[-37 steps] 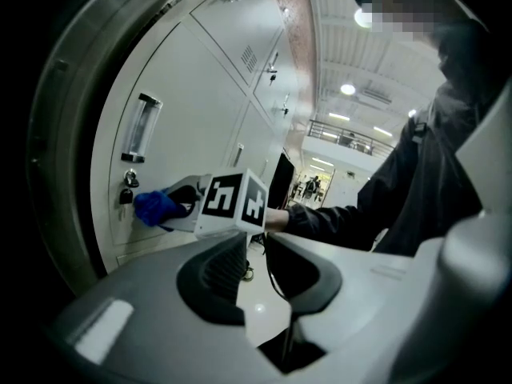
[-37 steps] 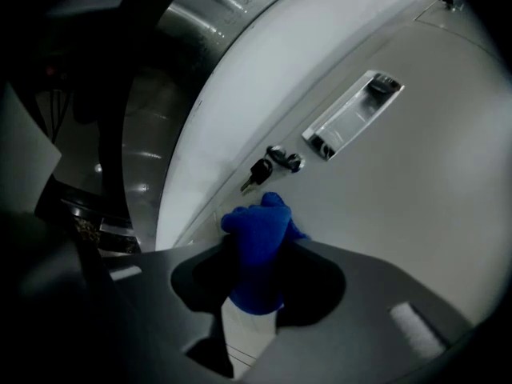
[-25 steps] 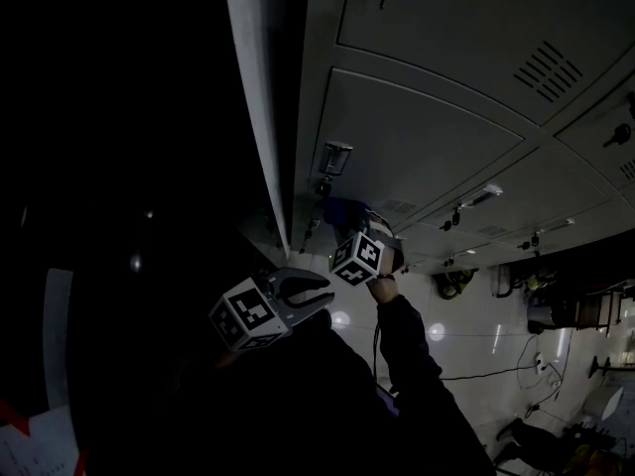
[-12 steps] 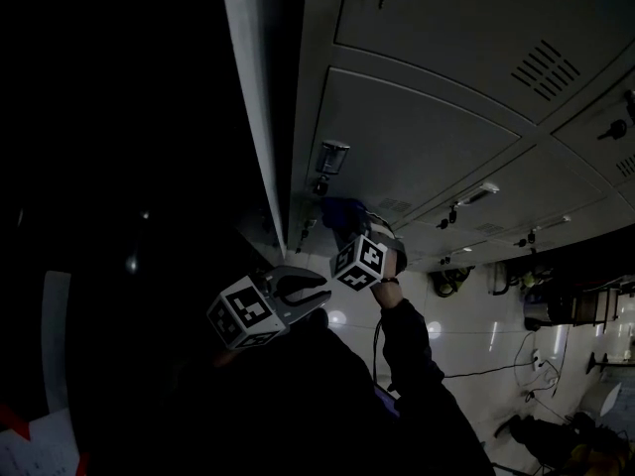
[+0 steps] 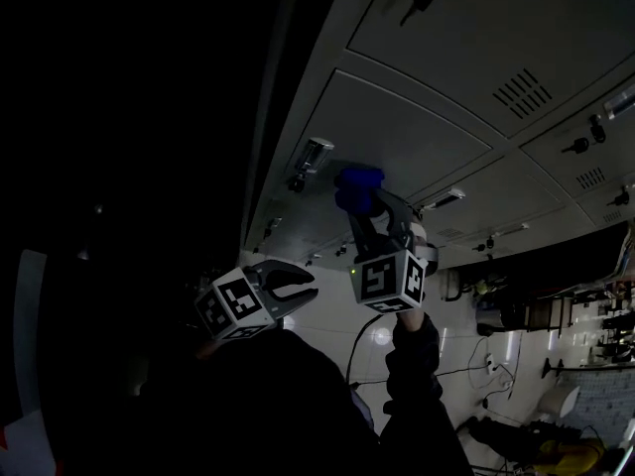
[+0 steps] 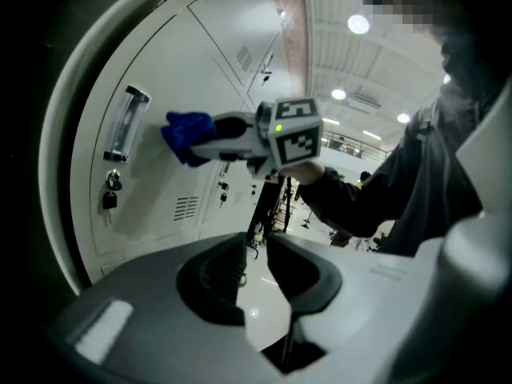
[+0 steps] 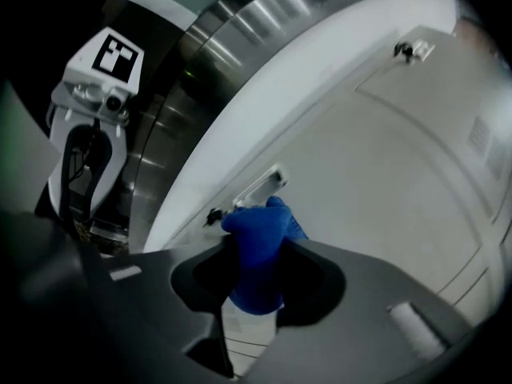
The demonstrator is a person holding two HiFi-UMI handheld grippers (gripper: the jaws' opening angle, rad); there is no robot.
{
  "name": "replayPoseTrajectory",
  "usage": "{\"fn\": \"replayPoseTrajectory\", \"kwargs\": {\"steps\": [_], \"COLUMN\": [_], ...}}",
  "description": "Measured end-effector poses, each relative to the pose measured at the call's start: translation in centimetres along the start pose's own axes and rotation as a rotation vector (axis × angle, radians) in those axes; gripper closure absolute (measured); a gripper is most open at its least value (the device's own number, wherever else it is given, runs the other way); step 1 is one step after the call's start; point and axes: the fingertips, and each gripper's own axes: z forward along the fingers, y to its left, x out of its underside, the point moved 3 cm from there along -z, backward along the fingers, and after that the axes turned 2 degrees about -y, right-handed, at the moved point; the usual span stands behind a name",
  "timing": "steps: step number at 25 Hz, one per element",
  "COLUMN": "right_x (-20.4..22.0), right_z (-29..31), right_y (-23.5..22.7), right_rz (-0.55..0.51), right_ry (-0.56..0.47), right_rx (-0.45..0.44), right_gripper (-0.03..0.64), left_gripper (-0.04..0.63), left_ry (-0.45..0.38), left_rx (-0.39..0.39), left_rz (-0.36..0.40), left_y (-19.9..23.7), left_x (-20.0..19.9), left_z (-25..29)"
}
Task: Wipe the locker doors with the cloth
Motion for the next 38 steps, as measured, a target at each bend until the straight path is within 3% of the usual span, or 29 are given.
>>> {"fn": "replayPoseTrajectory", "kwargs": {"steps": [9,14,20,38], "right_x": [-6.1,-6.3,-5.5,2.8], "right_z": [-5.8,-5.8,-4.8,1.2], "right_y": [-11.0,-13.7,-13.0,-3.1], "right_rz": [-0.148,-0.188,-0.190,-0.121], "right_ry": [-0.073,-0.005,0.027,0.074], "right_rx": [0.280,0.366,0.380,0.229], "right_gripper": [0.494,0.494,0.494,0.494], "left_gripper": [0.540,0.540,0.540,0.540], "left_ry": [-0.024,-0.033,-0.031,0.018], "left_rx": [0.055,0.058,0.054,0.060], "left_rz": [0.061,0.055,0.046,0.002], "left_y": [-1.3,-1.7,-1.6,-0.9], "left_x": [-1.4,-1.5,-1.2,0.2], "left_z": [0.5,0.3,-0.2,0.9]}}
